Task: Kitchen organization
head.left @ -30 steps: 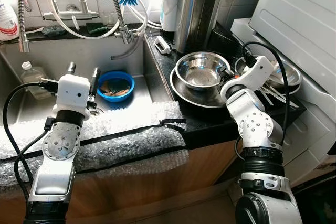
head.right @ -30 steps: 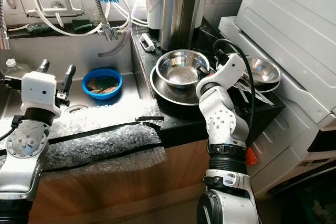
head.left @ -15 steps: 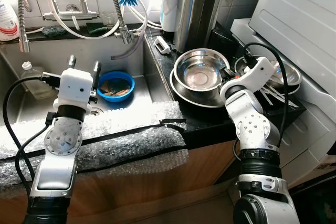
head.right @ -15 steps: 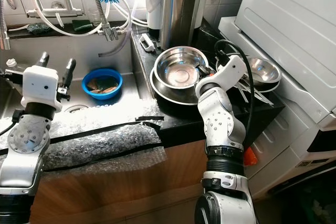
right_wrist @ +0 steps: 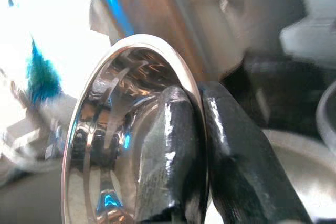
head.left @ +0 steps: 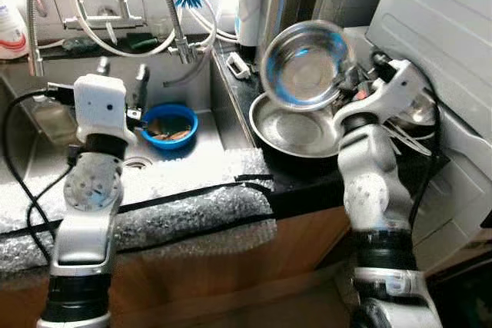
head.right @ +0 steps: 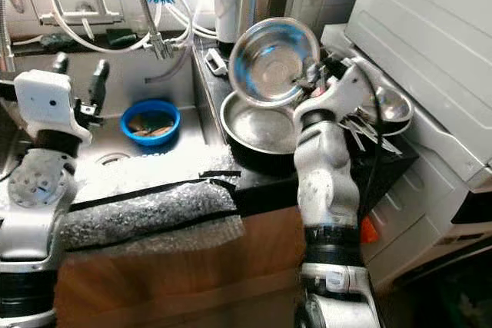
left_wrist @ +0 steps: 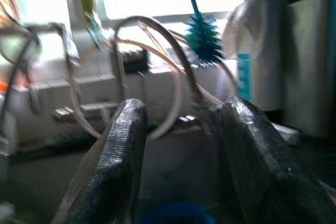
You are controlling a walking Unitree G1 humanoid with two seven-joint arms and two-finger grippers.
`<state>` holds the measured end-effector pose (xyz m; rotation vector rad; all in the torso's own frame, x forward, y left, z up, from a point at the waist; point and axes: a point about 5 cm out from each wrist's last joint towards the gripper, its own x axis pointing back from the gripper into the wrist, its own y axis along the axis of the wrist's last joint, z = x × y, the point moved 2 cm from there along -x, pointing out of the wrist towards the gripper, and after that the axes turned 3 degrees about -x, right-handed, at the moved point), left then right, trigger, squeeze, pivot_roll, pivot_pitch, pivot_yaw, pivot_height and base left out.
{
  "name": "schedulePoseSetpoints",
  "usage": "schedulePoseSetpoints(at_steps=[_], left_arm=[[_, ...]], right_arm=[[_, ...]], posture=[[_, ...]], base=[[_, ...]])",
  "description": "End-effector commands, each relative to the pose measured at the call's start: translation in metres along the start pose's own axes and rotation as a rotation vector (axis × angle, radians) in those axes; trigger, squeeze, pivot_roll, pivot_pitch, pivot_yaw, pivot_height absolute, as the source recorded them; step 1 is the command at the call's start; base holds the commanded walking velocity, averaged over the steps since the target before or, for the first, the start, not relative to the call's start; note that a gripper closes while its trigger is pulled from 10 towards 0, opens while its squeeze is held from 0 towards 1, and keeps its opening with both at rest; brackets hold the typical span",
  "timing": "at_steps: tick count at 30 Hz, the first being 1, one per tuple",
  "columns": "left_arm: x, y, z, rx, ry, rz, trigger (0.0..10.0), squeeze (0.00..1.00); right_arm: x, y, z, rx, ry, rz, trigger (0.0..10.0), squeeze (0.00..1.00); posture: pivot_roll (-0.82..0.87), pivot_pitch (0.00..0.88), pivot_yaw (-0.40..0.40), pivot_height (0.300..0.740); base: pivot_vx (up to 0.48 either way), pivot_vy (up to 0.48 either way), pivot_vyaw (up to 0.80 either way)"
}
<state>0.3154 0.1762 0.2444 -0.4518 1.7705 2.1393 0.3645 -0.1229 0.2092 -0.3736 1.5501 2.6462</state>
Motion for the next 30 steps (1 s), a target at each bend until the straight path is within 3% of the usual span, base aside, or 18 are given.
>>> schedulePoseSetpoints(at_steps=[1, 2, 3, 4, 6, 7, 9, 11, 14, 22, 30], left_arm=[[-0.001, 0.009, -0.008, 0.078, -0.044, -0.019, 10.0, 0.00], [-0.001, 0.010, -0.011, 0.104, -0.057, -0.017, 10.0, 0.00], [-0.002, 0.010, -0.020, 0.197, -0.099, 0.002, 10.0, 0.00], [-0.002, 0.010, -0.020, 0.197, -0.099, 0.002, 10.0, 0.00], [-0.001, 0.013, -0.035, 0.374, -0.172, 0.025, 10.0, 0.00], [-0.001, 0.013, -0.035, 0.374, -0.172, 0.025, 10.0, 0.00], [-0.001, 0.015, -0.041, 0.475, -0.199, 0.029, 10.0, 0.00], [-0.002, 0.017, -0.042, 0.494, -0.209, 0.030, 10.0, 0.00], [-0.001, 0.019, -0.050, 0.411, -0.273, 0.026, 10.0, 0.00], [-0.001, 0.020, -0.052, 0.430, -0.261, 0.036, 10.0, 0.00], [0.001, 0.021, -0.059, 0.479, -0.274, 0.047, 10.0, 0.00]], right_arm=[[0.001, 0.007, 0.005, 0.032, 0.034, -0.033, 10.0, 0.00], [0.002, 0.005, 0.004, 0.040, 0.029, -0.025, 10.0, 0.00], [0.004, 0.003, 0.004, 0.037, 0.027, -0.019, 10.0, 0.00], [0.004, 0.003, 0.004, 0.037, 0.027, -0.019, 10.0, 0.00], [0.007, 0.001, 0.011, 0.006, 0.045, -0.031, 10.0, 0.00], [0.007, 0.001, 0.011, 0.006, 0.045, -0.031, 10.0, 0.00], [0.008, -0.001, 0.017, -0.002, 0.065, -0.039, 10.0, 0.00], [0.009, 0.000, 0.019, -0.010, 0.074, -0.049, 10.0, 0.00], [0.008, 0.006, 0.024, -0.046, 0.100, -0.084, 10.0, 0.00], [0.007, 0.017, 0.034, -0.119, 0.171, -0.127, 10.0, 0.00], [0.008, 0.011, 0.042, -0.124, 0.208, -0.101, 10.0, 0.00]], posture=[[-0.03, 0.000, -0.071, 0.727], [-0.03, 0.000, -0.071, 0.727], [-0.03, 0.000, -0.071, 0.727], [-0.03, 0.000, -0.071, 0.727], [-0.04, 0.000, -0.060, 0.727], [-0.04, 0.000, -0.060, 0.727], [-0.04, 0.000, -0.058, 0.727], [-0.04, 0.000, -0.058, 0.727], [-0.04, 0.000, -0.057, 0.727], [-0.03, 0.000, -0.064, 0.727], [-0.03, 0.000, -0.069, 0.727]], base=[[0.000, 0.000, 0.00], [0.000, 0.000, 0.00], [0.000, 0.000, 0.00], [0.000, 0.000, 0.00], [0.000, 0.000, 0.00], [0.000, 0.000, 0.00], [0.000, 0.000, 0.00], [0.000, 0.000, 0.00], [0.000, 0.000, 0.00], [0.000, 0.000, 0.00], [0.000, 0.000, 0.00]])
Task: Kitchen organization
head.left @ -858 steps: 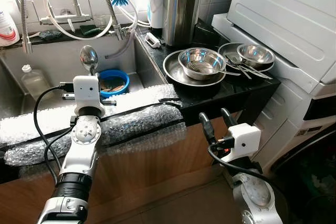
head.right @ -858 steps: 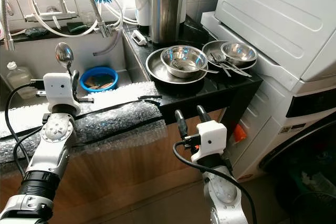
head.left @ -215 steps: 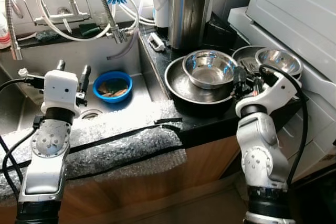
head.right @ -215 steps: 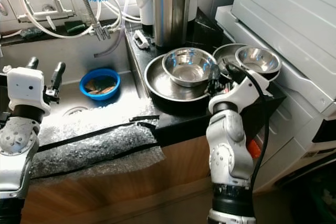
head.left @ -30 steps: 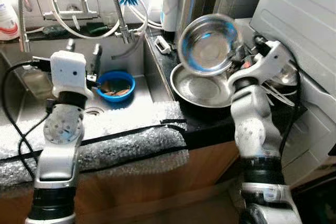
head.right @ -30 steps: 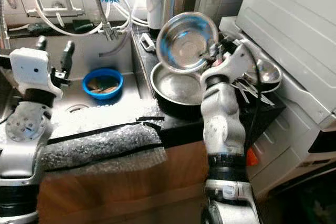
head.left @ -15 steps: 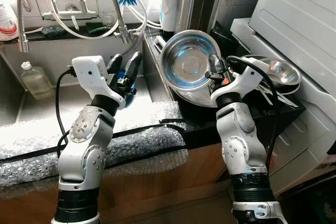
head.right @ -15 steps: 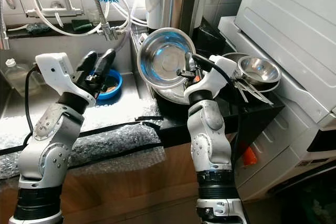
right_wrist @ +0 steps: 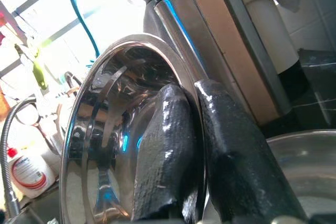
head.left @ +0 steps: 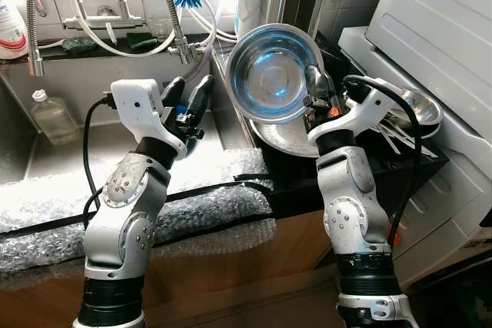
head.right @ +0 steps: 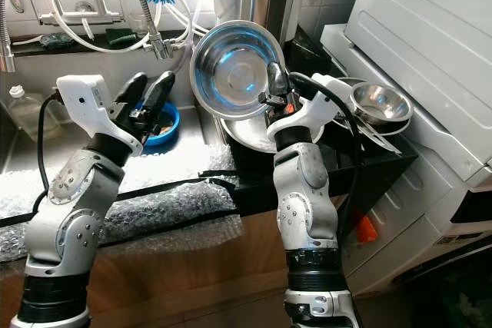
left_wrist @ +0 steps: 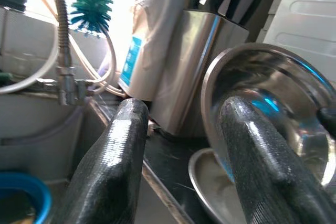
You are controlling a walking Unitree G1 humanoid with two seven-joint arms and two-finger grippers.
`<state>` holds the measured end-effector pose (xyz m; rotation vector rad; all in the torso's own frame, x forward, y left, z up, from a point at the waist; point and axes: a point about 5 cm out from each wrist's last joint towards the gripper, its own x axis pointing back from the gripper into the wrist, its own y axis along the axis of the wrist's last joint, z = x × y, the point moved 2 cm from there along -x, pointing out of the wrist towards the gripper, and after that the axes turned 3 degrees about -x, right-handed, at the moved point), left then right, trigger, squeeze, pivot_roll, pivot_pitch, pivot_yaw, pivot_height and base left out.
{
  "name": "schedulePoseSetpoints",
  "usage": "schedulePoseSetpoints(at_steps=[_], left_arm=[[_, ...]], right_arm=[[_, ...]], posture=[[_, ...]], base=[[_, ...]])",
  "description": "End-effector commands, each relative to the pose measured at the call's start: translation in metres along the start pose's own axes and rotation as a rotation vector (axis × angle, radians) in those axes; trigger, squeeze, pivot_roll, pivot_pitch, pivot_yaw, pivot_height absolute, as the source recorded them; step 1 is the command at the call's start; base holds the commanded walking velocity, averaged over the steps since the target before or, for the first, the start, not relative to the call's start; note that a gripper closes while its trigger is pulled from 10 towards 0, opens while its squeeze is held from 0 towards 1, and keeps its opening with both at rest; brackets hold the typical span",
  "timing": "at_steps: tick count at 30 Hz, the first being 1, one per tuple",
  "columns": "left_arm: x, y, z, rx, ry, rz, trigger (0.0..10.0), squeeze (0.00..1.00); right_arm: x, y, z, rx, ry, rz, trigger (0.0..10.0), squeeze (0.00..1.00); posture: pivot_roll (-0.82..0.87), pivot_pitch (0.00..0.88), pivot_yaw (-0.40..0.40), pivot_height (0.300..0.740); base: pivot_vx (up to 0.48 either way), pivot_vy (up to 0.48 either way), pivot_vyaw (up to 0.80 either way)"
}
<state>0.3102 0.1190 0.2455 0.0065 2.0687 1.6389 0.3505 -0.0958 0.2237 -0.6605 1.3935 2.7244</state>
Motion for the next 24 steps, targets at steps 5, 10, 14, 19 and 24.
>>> schedulePoseSetpoints(at_steps=[5, 10, 14, 19, 24], left_arm=[[-0.003, 0.004, -0.016, -0.012, -0.070, -0.012, 10.0, 0.00], [-0.003, 0.001, -0.020, -0.029, -0.077, 0.000, 10.0, 0.00], [-0.004, -0.002, -0.018, -0.101, -0.044, 0.004, 10.0, 0.00], [-0.006, -0.002, -0.013, -0.111, 0.012, -0.009, 10.0, 0.00], [-0.005, -0.007, -0.014, -0.121, 0.009, 0.011, 10.0, 0.00]], right_arm=[[-0.003, 0.006, 0.014, 0.032, 0.069, -0.017, 10.0, 0.00], [-0.003, 0.008, 0.016, 0.029, 0.084, -0.021, 10.0, 0.00], [-0.003, 0.009, 0.018, 0.025, 0.096, -0.023, 10.0, 0.00], [-0.003, 0.008, 0.022, 0.023, 0.114, -0.019, 10.0, 0.00], [-0.002, 0.007, 0.025, 0.026, 0.137, -0.011, 10.0, 0.00]], posture=[[-0.04, 0.000, -0.070, 0.727], [-0.04, 0.000, -0.072, 0.727], [-0.04, 0.000, -0.071, 0.727], [-0.04, 0.002, -0.071, 0.727], [-0.04, 0.005, -0.070, 0.727]], base=[[0.000, 0.000, 0.00], [0.000, 0.000, 0.00], [0.000, 0.000, 0.00], [0.000, 0.000, 0.00], [0.000, 0.000, 0.00]])
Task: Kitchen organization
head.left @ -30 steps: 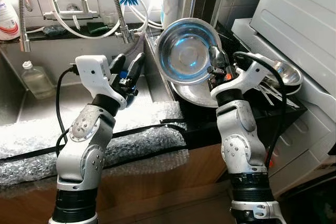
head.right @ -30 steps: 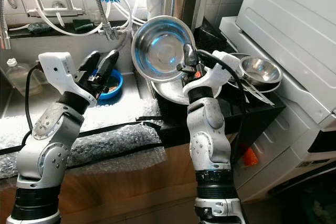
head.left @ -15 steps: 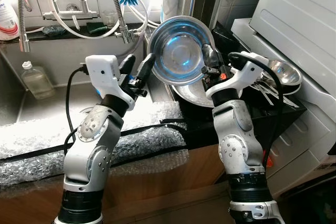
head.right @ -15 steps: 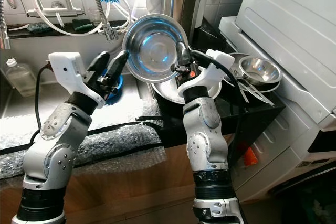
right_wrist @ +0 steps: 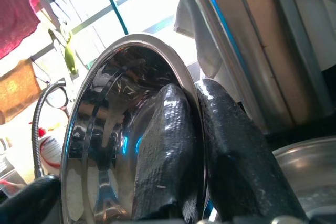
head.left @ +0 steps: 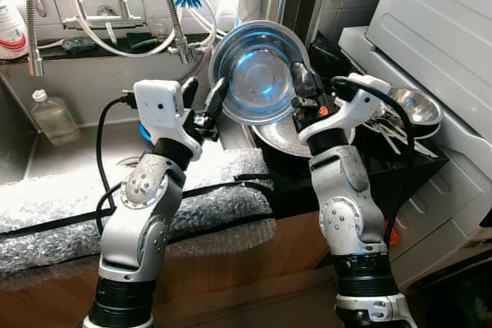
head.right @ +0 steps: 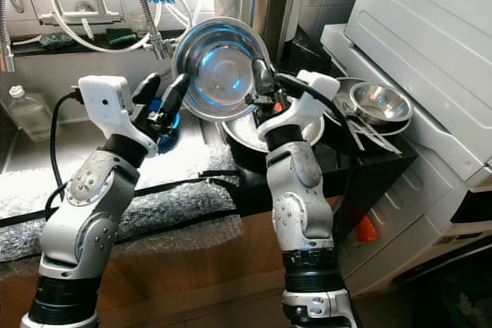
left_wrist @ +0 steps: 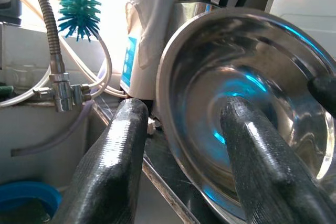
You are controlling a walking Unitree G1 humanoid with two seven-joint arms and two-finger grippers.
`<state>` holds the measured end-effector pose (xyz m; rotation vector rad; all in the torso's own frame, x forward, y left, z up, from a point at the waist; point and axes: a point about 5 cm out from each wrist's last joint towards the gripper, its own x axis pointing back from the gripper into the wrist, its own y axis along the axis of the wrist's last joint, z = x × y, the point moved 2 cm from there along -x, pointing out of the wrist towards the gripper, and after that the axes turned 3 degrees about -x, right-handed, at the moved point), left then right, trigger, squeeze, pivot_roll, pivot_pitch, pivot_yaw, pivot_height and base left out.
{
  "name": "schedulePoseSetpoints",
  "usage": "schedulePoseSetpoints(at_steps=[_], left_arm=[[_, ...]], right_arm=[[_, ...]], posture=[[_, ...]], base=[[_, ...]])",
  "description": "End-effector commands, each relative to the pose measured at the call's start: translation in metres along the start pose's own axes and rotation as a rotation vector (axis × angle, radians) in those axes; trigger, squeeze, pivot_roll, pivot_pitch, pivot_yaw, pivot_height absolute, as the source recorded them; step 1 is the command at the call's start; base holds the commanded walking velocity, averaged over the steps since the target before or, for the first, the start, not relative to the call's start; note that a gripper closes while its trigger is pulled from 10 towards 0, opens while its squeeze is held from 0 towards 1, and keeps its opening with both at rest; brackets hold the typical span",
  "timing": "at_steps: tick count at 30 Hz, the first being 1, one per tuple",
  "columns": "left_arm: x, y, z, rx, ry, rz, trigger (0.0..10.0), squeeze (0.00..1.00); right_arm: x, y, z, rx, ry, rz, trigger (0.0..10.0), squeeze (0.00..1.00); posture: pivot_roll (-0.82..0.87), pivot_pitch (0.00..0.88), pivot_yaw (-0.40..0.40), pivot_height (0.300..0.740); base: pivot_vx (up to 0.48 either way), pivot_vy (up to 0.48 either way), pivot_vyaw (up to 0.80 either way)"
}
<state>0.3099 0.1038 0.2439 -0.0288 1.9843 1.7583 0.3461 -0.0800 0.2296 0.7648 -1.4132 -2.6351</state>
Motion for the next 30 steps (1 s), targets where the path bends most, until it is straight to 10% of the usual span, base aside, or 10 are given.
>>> schedulePoseSetpoints(at_steps=[1, 20, 21, 22, 23, 30], left_arm=[[-0.001, -0.002, -0.001, -0.011, 0.003, 0.001, 10.0, 0.00], [-0.004, -0.001, 0.012, 0.016, 0.128, -0.023, 10.0, 0.00], [-0.005, -0.001, 0.012, 0.020, 0.134, -0.027, 7.8, 0.00], [-0.005, -0.001, 0.012, 0.020, 0.134, -0.027, 7.8, 0.00], [-0.005, -0.001, 0.012, 0.024, 0.139, -0.029, 4.0, 0.00], [-0.006, -0.001, 0.011, 0.034, 0.146, -0.031, 1.7, 0.00]], right_arm=[[-0.002, 0.012, 0.009, 0.004, 0.042, -0.042, 10.0, 0.00], [0.000, 0.009, 0.021, -0.007, 0.117, -0.016, 10.0, 0.00], [0.000, 0.009, 0.021, -0.006, 0.123, -0.016, 10.0, 0.00], [0.000, 0.009, 0.021, -0.006, 0.123, -0.016, 10.0, 0.00], [0.000, 0.009, 0.022, -0.007, 0.130, -0.016, 10.0, 0.00], [0.002, 0.006, 0.028, -0.003, 0.168, 0.003, 10.0, 0.00]], posture=[[-0.04, 0.005, -0.070, 0.727], [-0.04, 0.008, -0.069, 0.727], [-0.04, 0.007, -0.068, 0.727], [-0.04, 0.007, -0.068, 0.727], [-0.04, 0.007, -0.068, 0.727], [-0.04, 0.008, -0.067, 0.727]], base=[[0.000, 0.000, 0.00], [0.000, 0.000, 0.00], [0.000, 0.000, 0.00], [0.000, 0.000, 0.00], [0.000, 0.000, 0.00], [0.000, 0.000, 0.00]])
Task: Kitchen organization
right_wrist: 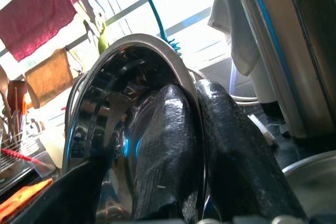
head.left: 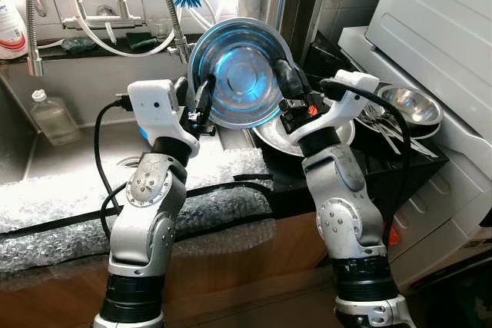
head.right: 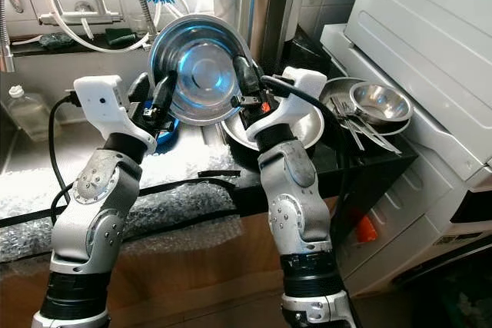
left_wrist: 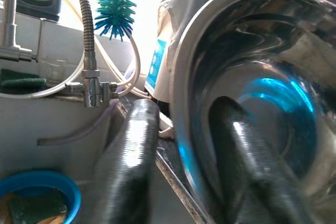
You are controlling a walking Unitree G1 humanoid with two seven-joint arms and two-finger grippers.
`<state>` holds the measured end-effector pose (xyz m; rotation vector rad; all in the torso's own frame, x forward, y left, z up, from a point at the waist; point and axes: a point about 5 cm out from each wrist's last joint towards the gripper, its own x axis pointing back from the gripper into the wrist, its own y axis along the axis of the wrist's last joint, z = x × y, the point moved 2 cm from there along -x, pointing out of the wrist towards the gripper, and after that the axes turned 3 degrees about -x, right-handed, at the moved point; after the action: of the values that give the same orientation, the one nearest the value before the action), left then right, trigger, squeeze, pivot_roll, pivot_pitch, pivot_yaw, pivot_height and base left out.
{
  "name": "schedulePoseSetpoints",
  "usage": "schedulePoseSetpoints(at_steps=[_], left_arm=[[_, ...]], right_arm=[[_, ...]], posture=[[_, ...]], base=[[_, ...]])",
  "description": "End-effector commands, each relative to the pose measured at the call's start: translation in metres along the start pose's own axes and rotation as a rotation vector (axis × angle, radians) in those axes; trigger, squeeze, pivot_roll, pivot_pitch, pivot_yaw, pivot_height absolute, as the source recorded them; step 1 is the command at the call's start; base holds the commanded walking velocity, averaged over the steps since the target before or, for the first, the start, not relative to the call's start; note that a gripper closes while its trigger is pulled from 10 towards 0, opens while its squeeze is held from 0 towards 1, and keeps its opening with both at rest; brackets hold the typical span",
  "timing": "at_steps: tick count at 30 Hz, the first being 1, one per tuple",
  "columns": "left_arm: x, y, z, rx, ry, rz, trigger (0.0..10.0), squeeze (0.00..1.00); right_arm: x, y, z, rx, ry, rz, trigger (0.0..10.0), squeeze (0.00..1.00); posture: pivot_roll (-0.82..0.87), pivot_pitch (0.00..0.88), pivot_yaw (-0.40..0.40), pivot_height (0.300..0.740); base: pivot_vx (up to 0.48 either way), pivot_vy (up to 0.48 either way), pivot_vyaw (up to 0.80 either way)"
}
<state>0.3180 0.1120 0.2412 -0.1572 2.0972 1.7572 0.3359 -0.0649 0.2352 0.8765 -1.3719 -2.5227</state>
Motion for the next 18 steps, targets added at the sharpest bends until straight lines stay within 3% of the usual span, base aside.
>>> schedulePoseSetpoints(at_steps=[1, 18], left_arm=[[-0.0021, 0.0023, 0.0004, 0.007, 0.012, -0.014, 0.0, 0.00], [-0.0032, 0.0064, 0.0007, 0.017, 0.017, -0.036, 0.0, 0.00]], right_arm=[[-0.0007, 0.0076, 0.0101, 0.008, 0.052, -0.025, 10.0, 0.00], [0.0006, 0.0039, 0.0083, 0.019, 0.042, -0.008, 10.0, 0.00]], posture=[[-0.04, 0.008, -0.067, 0.727], [-0.04, 0.006, -0.067, 0.727]], base=[[0.000, 0.000, 0.00], [0.000, 0.000, 0.00]])
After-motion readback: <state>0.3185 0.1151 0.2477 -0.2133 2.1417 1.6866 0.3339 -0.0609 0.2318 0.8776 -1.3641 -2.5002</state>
